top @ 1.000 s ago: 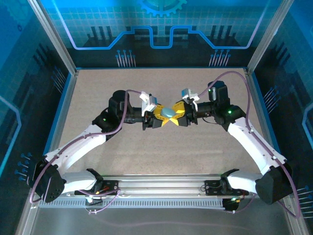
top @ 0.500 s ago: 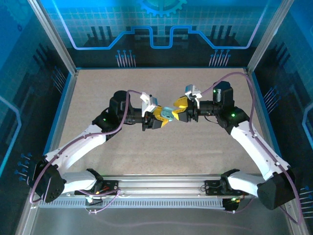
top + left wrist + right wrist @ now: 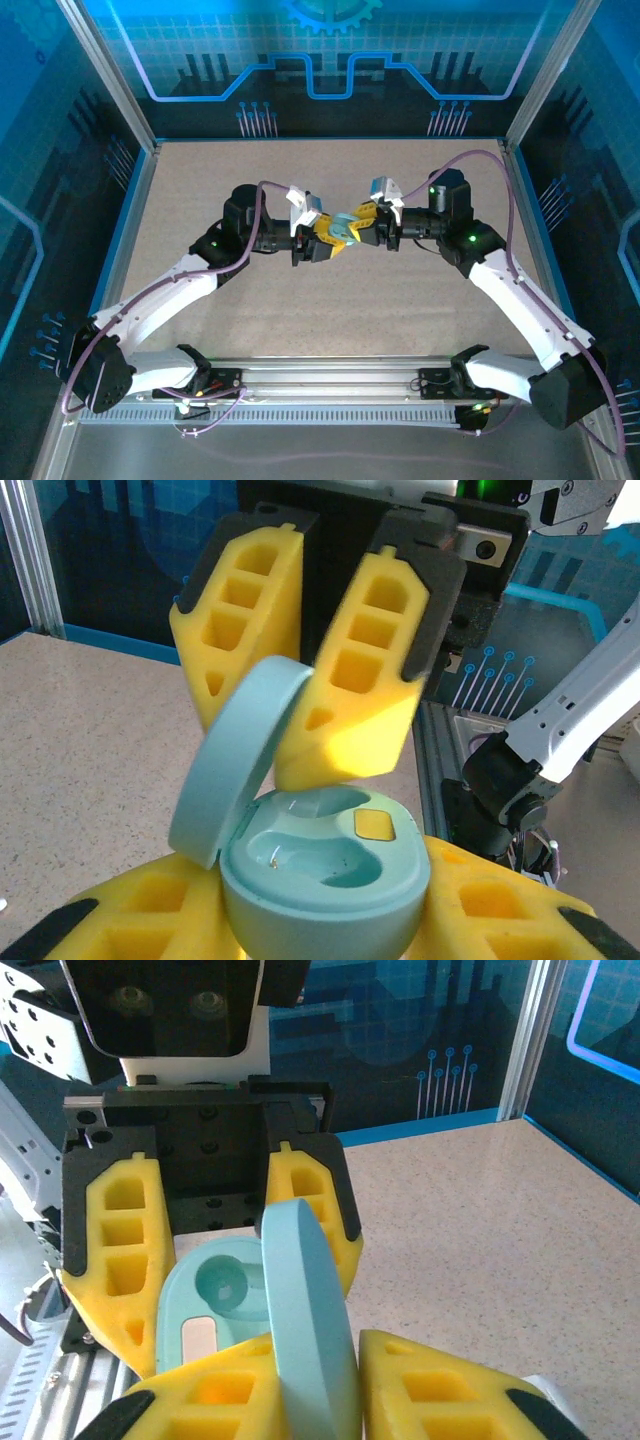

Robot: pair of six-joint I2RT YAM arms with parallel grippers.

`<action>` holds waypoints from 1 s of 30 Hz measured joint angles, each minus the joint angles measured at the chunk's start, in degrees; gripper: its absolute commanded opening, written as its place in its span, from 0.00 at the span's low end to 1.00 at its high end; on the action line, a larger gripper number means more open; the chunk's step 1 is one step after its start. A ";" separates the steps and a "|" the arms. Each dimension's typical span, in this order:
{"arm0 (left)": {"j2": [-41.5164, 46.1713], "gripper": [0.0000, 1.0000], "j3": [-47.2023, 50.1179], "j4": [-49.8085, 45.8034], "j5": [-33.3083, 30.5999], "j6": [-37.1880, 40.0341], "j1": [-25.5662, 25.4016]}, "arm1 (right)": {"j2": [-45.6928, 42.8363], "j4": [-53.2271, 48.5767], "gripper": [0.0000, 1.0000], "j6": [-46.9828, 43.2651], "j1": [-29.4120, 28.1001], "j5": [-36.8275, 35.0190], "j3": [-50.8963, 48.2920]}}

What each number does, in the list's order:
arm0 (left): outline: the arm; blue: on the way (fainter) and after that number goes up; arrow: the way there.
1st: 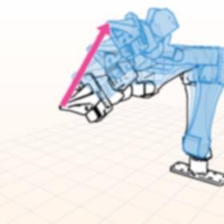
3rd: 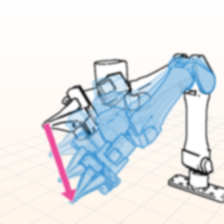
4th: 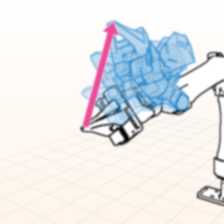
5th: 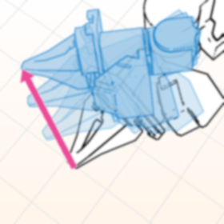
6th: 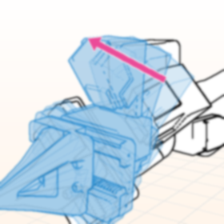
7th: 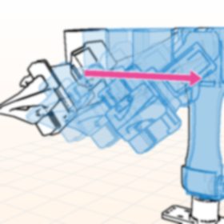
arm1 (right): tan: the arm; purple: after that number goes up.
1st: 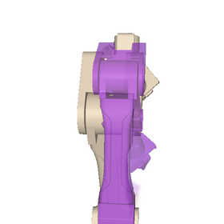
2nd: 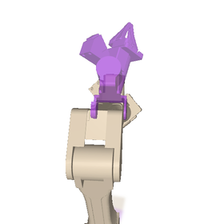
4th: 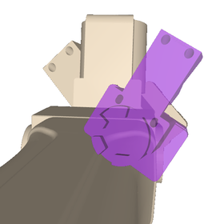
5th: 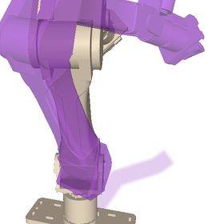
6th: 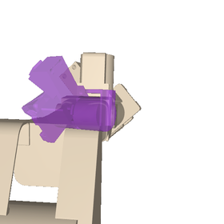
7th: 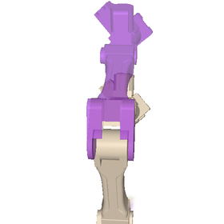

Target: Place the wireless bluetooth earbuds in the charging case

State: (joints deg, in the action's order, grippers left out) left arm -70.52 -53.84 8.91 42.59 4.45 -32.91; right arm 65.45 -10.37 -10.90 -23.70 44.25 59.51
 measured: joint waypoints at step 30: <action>-2.36 0.55 0.00 1.88 0.59 -0.02 -1.40 | -2.19 0.55 0.14 -0.81 -1.42 -4.83 -0.59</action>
State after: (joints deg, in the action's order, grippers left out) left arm -72.88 -53.84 10.79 43.18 4.43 -34.30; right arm 63.26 -9.82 -11.70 -25.12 39.42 58.92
